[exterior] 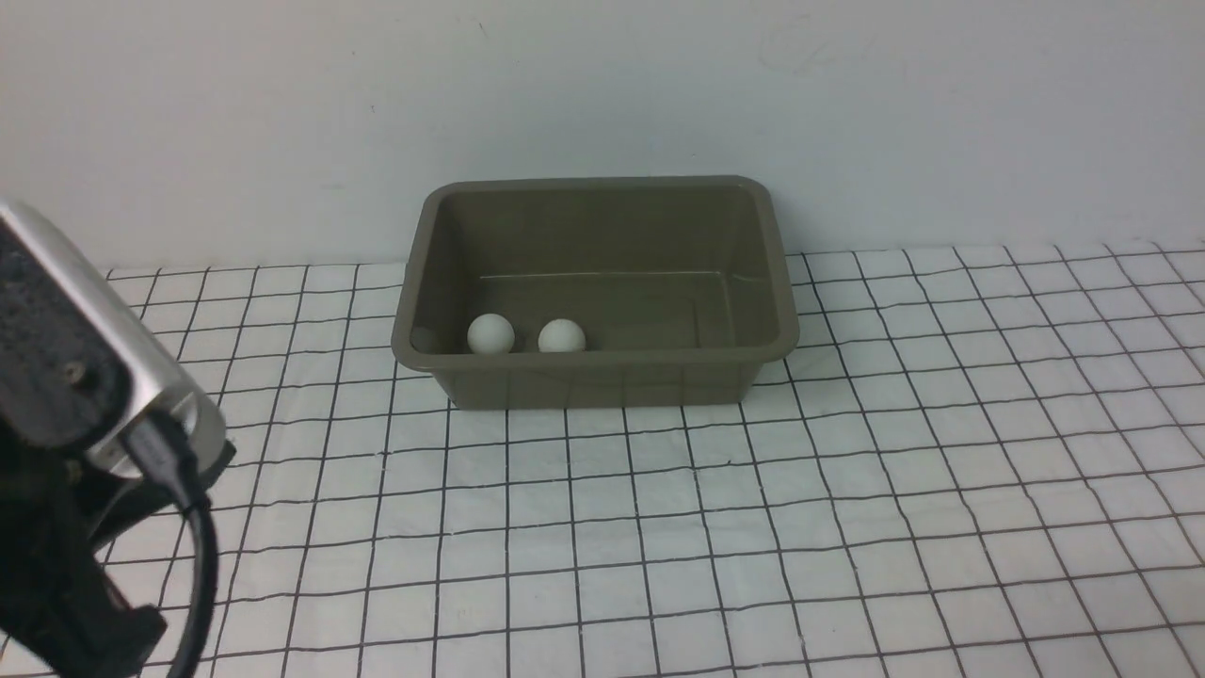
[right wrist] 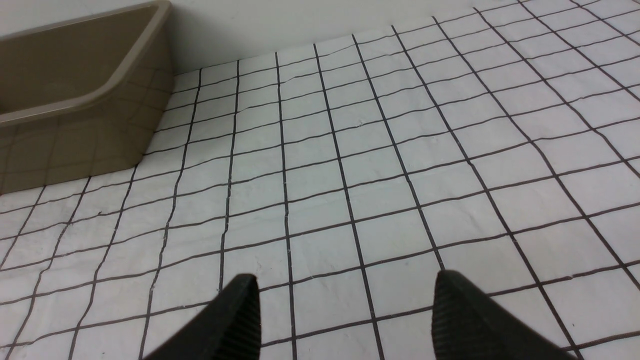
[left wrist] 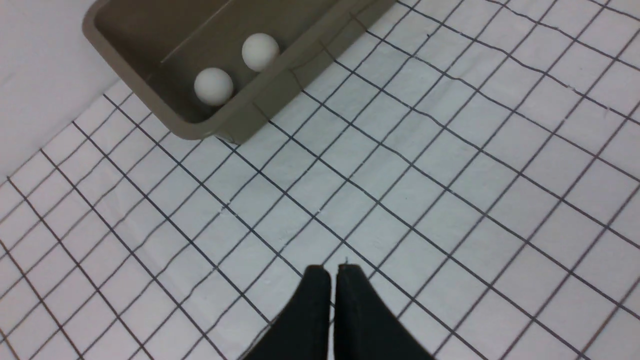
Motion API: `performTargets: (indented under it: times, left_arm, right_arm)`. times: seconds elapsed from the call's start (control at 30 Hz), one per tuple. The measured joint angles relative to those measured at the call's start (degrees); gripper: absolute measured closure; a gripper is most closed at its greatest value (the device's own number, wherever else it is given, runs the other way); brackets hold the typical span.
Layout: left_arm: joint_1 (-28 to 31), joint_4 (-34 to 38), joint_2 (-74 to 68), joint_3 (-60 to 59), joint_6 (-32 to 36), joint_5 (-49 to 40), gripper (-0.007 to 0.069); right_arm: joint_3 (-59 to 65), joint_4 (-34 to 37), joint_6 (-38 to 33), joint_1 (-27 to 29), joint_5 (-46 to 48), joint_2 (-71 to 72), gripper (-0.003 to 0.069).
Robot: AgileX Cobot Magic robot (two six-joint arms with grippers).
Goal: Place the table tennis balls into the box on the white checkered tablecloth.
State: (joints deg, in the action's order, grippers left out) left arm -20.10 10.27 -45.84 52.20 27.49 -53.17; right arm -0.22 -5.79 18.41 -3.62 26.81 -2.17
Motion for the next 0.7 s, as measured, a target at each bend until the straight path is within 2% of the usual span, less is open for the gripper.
performTargets:
  times: [0.3,0.57,0.7]
  left_arm:
    - [0.0,2.03,1.71,0.0,-0.23,-5.52,0.0629]
    - [0.32,-0.83,2.17,0.0,-0.06,-5.92,0.0629]
    - [6.97,2.28,8.01,-1.16,-0.27,-4.38,0.0629]
  right_arm:
    - [0.0,0.0,0.0,0.0,0.0,0.0,0.0239]
    - [0.0,0.0,0.0,0.0,0.0,0.0,0.0239]
    - [0.0,0.0,0.0,0.0,0.0,0.0,0.0239]
